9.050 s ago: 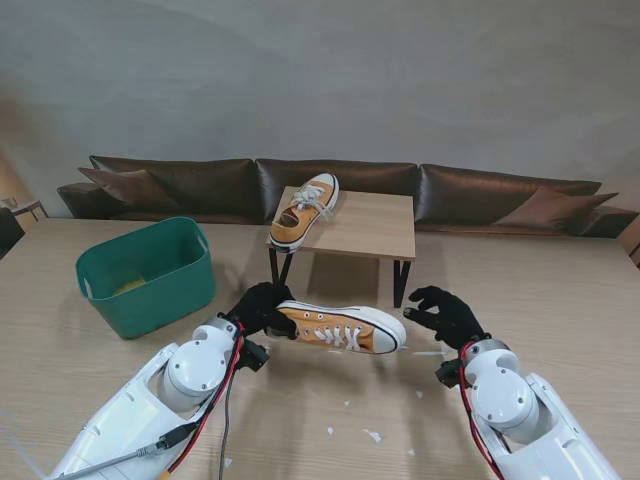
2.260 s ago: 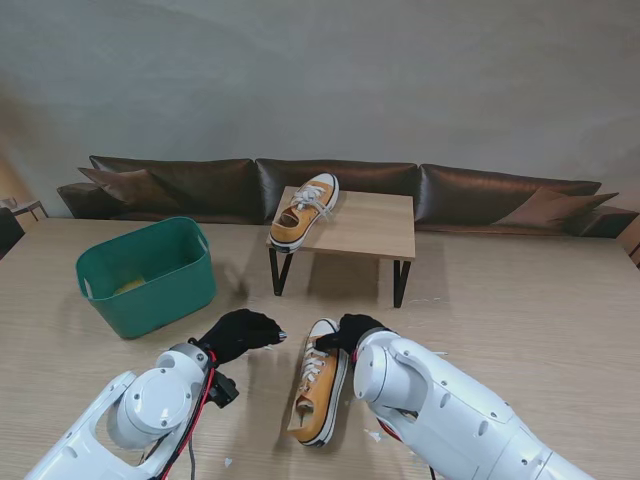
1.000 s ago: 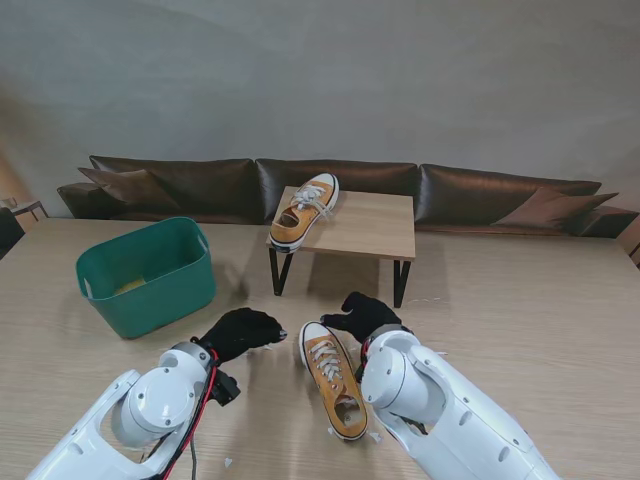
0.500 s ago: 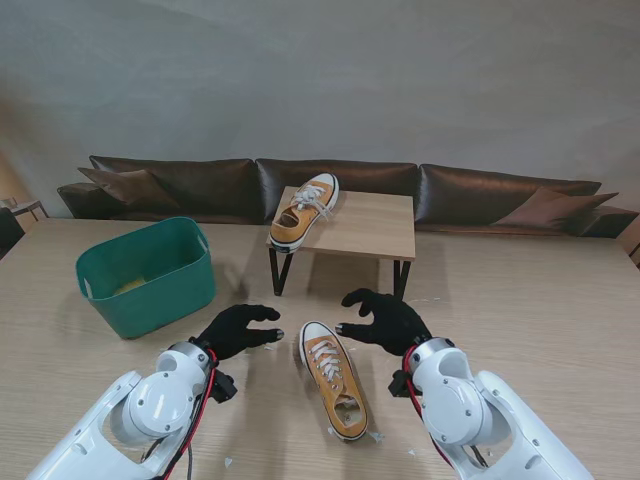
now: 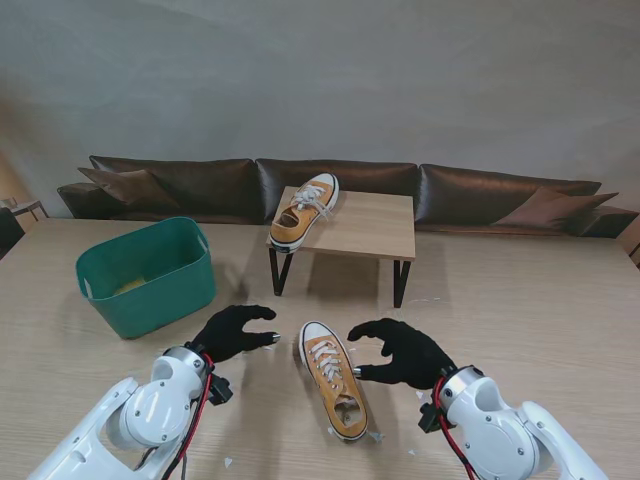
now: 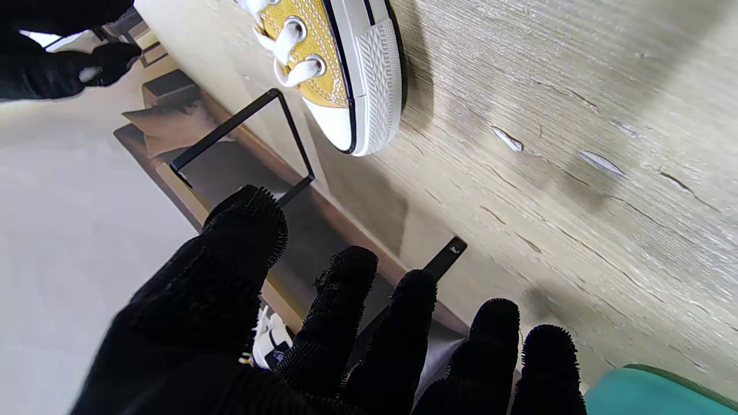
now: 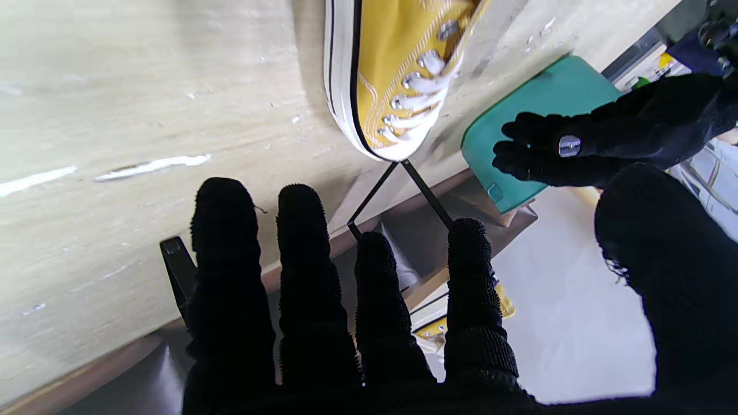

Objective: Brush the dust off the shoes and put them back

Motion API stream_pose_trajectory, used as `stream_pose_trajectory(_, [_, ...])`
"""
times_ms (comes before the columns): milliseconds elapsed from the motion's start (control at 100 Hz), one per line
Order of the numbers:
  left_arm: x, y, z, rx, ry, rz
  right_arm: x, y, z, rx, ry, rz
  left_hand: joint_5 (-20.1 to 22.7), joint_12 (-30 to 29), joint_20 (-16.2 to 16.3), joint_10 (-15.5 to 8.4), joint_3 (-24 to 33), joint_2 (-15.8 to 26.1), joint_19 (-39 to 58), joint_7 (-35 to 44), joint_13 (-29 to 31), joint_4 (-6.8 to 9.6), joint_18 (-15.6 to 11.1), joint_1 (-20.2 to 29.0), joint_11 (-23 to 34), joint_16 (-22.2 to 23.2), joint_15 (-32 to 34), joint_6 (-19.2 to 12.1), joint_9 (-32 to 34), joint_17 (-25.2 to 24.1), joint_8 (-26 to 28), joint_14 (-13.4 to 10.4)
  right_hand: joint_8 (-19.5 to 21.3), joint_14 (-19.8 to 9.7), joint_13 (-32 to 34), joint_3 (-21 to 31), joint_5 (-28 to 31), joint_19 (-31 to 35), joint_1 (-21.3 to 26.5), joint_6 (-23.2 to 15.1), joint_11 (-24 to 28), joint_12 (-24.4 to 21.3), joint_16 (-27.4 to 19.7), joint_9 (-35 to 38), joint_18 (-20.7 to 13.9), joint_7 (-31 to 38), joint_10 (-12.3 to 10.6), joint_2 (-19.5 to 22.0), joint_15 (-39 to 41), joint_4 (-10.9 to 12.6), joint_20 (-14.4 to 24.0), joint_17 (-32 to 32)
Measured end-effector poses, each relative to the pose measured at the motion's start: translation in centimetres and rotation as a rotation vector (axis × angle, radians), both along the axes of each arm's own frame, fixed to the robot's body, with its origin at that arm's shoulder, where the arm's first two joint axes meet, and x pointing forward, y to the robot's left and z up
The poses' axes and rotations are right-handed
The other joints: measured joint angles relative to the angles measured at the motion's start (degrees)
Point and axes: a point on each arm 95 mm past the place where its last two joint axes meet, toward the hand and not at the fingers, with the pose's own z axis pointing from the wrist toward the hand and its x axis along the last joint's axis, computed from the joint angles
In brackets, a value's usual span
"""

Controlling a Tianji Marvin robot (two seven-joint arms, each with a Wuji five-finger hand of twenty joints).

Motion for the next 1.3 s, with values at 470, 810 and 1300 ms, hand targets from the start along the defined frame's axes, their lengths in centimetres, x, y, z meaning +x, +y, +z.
stream_pose_trajectory(470, [-0.2, 0.5, -1.1, 0.015, -0.036, 0.011, -3.4, -1.4, -2.5, -0.139, -0.007, 0.102, 0.04, 0.0, 0.0, 0.0, 1.39, 0.0, 0.0, 0.64, 0.16, 0.01, -0.04, 0.0, 0.13, 0.0, 0.0, 0.0, 0.0, 0.0, 0.93, 0.0, 5.57, -2.08, -0.78, 2.01, 0.04, -0.02, 1.57, -3.68, 7.41, 5.76, 3.38, -4.13, -1.28, -0.23, -0.69, -4.91, 8.45, 0.0, 1.95, 0.0])
stream_pose_trajectory(810, [-0.3, 0.6, -1.3, 0.013, -0.031, 0.029, -5.2, -1.9, -4.0, -0.164, -0.038, 0.141, 0.05, 0.0, 0.0, 0.0, 1.4, 0.0, 0.0, 0.65, 0.17, 0.0, -0.04, 0.0, 0.13, 0.0, 0.0, 0.0, 0.0, -0.01, 1.2, 0.0, 7.13, -2.48, -0.78, 6.48, 4.31, 0.56, 2.19, -4.73, 8.3, 6.96, 3.84, -4.13, -1.94, 3.08, -0.71, -8.62, 10.92, 0.0, 1.95, 0.0])
stream_pose_trajectory(1300, [-0.6, 1.1, -1.5, 0.014, -0.025, 0.062, -6.0, 0.3, -6.6, -0.27, -0.058, 0.148, 0.08, 0.11, 0.0, 0.13, 1.41, 0.0, 0.0, 0.65, 0.18, 0.01, -0.06, 0.0, 0.14, 0.0, 0.0, 0.0, 0.23, -0.02, 1.27, 0.0, 7.14, -3.09, 1.34, 7.32, 3.53, 3.32, 2.19, -6.18, 10.72, 8.05, 7.39, -2.22, -1.97, 2.54, -1.37, -9.22, 17.32, 0.0, 1.95, 0.34])
